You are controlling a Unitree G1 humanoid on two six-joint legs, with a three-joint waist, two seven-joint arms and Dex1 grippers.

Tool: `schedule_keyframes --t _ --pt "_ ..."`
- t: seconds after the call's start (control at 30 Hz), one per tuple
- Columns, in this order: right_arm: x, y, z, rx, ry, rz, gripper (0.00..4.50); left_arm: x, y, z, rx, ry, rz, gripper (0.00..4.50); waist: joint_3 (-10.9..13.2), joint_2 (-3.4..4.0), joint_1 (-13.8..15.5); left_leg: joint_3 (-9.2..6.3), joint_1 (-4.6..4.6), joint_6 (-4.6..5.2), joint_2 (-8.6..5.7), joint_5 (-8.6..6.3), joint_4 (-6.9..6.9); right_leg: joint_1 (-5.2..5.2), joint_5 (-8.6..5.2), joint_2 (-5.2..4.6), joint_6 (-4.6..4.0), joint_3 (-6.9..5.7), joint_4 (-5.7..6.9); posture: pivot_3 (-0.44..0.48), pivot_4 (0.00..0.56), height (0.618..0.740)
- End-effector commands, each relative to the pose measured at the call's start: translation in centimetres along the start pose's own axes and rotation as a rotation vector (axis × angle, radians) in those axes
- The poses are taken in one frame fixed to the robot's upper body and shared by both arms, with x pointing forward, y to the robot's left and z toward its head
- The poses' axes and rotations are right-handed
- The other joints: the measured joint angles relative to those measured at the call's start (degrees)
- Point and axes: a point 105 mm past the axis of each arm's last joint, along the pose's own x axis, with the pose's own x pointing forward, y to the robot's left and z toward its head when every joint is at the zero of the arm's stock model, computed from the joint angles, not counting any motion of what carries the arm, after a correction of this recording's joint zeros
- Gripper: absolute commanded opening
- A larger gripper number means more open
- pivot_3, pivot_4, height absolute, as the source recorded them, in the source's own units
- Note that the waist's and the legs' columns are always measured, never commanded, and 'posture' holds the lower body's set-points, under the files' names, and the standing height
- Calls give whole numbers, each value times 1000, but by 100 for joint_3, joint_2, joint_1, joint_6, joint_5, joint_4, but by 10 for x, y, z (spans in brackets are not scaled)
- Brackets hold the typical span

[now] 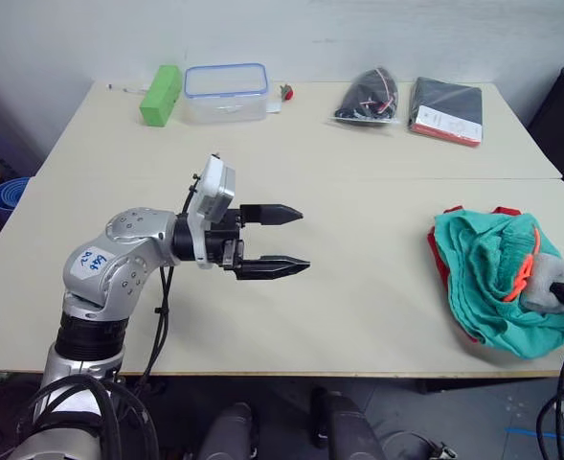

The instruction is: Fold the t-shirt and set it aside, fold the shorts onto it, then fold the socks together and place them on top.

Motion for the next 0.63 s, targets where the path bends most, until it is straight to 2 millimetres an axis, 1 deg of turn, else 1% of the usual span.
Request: schedule_keyframes --t 0.03,0.1,0.13,0.17,0.27,0.3,0.37,0.47,0.53,0.57,0.63 --pt "-22 5 19 -48 -104 91 3501 -8 -2 6 41 14 11 4500 0 0 2 0 1 0 1 0 -1 0 0 0 0 1 0 0 150 740" --pt "-37 5 22 -94 -90 123 4167 -12 -1 6 27 13 3 4500 0 0 12 0 3 -1 2 -1 -3 0 0 0 0 2 0 0 150 740" --pt "-44 1 23 -127 -76 130 4488 -14 0 7 16 6 0 4500 0 0 19 0 2 -1 2 -1 -3 0 0 0 0 1 0 0 150 740" --pt "-53 -4 26 -163 -61 137 4488 -17 1 7 9 2 1 4500 0 0 30 0 3 -1 1 -1 -2 1 0 -1 0 1 0 0 150 740" --pt "-78 -3 41 -281 -29 175 4488 -24 0 9 -6 7 -1 4500 0 1 27 10 7 3 -1 -3 -1 1 0 -2 0 7 -2 0 150 740" --pt "-88 -3 45 -346 4 191 4488 -28 0 9 -11 14 -2 4500 0 1 23 12 9 3 -1 -3 -1 1 0 -1 0 9 -1 0 150 740" --pt "-107 -1 48 -478 90 242 4488 -37 -1 11 -17 34 3 4500 0 0 2 15 14 3 0 -4 -6 2 -2 2 -1 11 -3 0 150 740" --pt "-132 4 50 -557 205 344 4488 -53 -2 12 -13 67 25 4500 7 -13 -25 28 36 -10 12 -11 -13 10 -19 18 -4 21 -1 0 150 740" --pt "-136 8 60 -550 210 371 4488 -62 -6 13 -25 86 22 4500 9 -15 -42 32 52 -18 22 -17 -13 24 -26 27 -11 23 -3 0 150 740" --pt "-134 9 64 -539 196 377 4488 -67 -7 13 -26 93 33 4500 11 -20 -55 36 62 -18 23 -20 -13 31 -28 27 -14 24 -3 0 150 740" --pt "-129 11 64 -531 194 396 4488 -75 -3 11 3 110 92 4500 11 -22 -71 42 74 -16 26 -24 -12 42 -32 23 -21 24 -7 0 150 740"
